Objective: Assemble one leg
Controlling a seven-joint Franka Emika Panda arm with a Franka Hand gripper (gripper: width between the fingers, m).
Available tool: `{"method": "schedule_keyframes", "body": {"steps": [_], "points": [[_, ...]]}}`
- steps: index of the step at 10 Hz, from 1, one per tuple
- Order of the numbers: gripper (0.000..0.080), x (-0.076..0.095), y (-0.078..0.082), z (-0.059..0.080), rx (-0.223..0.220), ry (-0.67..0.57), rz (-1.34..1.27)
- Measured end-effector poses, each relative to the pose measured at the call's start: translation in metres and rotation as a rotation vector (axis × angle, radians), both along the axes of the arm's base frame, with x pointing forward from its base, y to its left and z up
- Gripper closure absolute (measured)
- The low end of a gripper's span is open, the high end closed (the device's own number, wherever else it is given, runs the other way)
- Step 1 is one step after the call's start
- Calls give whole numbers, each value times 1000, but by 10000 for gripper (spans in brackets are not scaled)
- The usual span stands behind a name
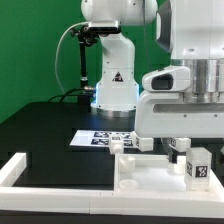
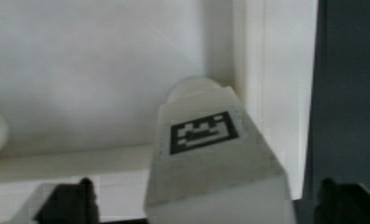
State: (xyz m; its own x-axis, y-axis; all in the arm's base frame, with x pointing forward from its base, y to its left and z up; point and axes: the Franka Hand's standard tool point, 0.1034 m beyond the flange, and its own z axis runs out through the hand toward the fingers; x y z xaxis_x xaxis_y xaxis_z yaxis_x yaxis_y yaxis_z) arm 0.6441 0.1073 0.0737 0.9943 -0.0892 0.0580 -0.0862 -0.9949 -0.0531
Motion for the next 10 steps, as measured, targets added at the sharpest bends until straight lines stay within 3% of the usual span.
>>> {"method": "schedule_keyframes", "body": {"steps": [2, 3, 4, 7, 10], "points": [[452, 0, 0, 0, 2, 2, -37], [452, 0, 0, 0, 8, 6, -109], [515, 0, 1, 0, 16, 12, -226], [515, 0, 1, -1, 36, 27, -537], [515, -1, -1, -1, 91, 68, -1162]]}}
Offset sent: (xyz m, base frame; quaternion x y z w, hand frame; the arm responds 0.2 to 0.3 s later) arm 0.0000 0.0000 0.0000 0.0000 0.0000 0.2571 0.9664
